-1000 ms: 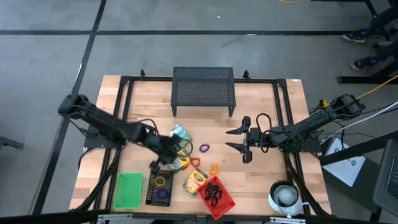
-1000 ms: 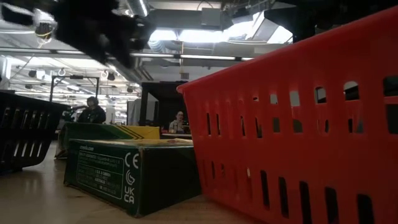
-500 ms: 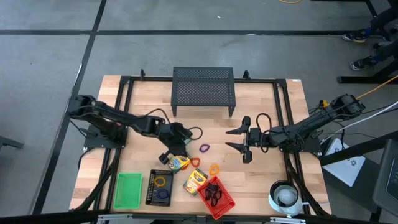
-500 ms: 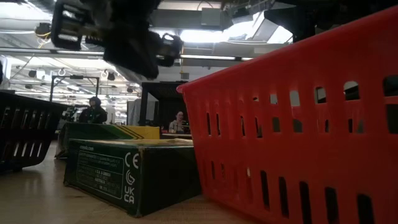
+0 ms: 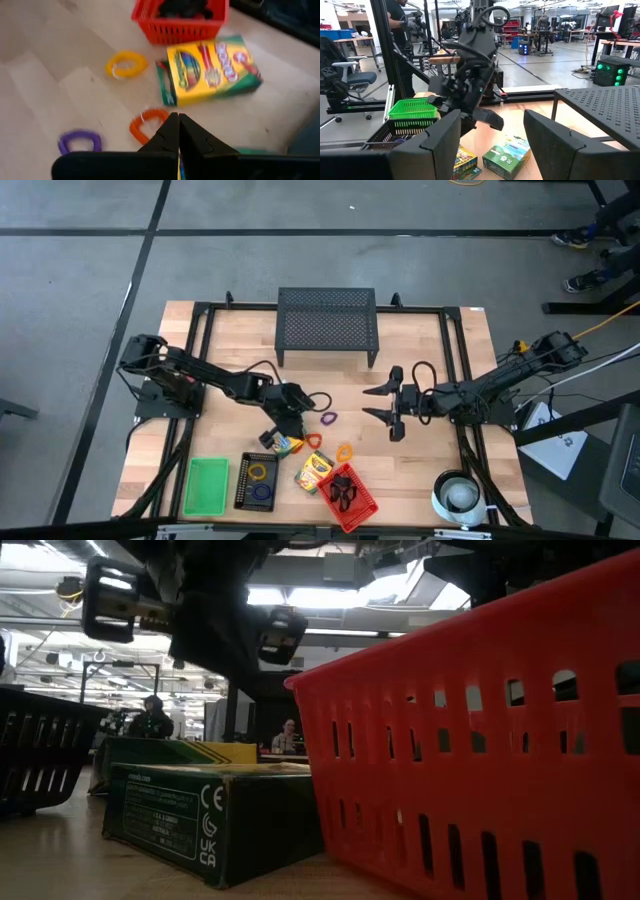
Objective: Pick & Place Office Desk Supplies
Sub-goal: Put the red spring keychain into the black bin
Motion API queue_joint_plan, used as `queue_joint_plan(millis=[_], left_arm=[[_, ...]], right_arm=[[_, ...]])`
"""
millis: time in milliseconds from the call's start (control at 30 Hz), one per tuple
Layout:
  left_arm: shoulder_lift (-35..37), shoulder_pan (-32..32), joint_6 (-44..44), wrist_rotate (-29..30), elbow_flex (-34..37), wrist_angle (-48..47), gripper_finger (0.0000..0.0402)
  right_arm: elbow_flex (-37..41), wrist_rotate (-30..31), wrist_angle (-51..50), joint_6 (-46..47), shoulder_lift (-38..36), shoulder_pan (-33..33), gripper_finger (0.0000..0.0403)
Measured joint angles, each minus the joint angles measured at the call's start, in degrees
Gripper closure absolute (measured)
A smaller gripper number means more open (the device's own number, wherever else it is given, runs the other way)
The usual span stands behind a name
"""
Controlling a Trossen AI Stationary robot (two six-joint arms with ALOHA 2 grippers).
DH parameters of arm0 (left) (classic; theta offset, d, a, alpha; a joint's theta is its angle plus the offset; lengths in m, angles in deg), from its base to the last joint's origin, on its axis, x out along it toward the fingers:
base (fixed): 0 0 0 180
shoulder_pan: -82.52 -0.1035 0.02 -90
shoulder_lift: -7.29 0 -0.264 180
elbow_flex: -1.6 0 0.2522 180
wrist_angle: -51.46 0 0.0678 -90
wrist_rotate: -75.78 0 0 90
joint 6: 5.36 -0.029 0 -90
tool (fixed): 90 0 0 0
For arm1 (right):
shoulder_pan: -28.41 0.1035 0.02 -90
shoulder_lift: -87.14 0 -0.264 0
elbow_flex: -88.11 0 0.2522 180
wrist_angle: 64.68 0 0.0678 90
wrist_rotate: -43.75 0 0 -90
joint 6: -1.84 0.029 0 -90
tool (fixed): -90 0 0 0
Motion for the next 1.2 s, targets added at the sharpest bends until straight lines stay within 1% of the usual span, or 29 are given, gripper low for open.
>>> queue_joint_plan(millis=[67,167,333,433,500,633,833,967,1067,1133,1200], left_arm=[[-0.8,0.1,0.7,-1.5,0.0,2.4,0.0400],[-3.3,0.3,1.8,-1.6,0.0,4.5,0.0401],[-7.4,0.3,2.4,0.4,0.0,5.5,0.0400],[-7.6,0.3,2.7,3.0,0.0,4.4,0.0400],[-7.4,0.4,2.7,5.1,0.0,2.0,0.0400],[-6.8,0.3,3.0,7.1,-0.2,-5.0,0.0401],[-4.6,0.2,3.6,9.6,-0.1,-11.8,0.0401],[-1.4,0.2,3.6,14.9,0.0,-17.9,0.0400],[0.1,-0.1,5.3,18.5,0.0,-24.0,0.0400],[0.4,-0.4,6.5,19.2,0.1,-27.6,0.0400],[0.4,-0.5,7.0,19.2,0.1,-28.6,0.0400]], right_arm=[[0.0,0.0,0.1,0.0,0.0,-0.4,0.0184],[0.0,0.0,0.1,0.0,0.0,-0.8,0.0184],[0.0,0.0,0.0,0.0,0.0,-1.0,0.0184],[0.0,0.0,-0.1,0.1,0.0,-1.0,0.0184],[0.0,0.0,-0.1,0.1,0.0,-1.0,0.0184],[0.0,0.0,-0.4,0.2,0.0,-1.0,0.0184],[0.0,0.0,-0.4,0.2,0.0,-1.0,0.0184],[0.0,0.0,-0.6,0.2,0.0,-1.0,0.0184],[0.0,-0.1,-1.0,1.5,0.0,-1.0,0.0184],[0.0,-0.2,-1.7,2.1,0.0,-1.0,0.0184],[0.0,-0.2,-2.4,2.9,0.0,-1.0,0.0184]])
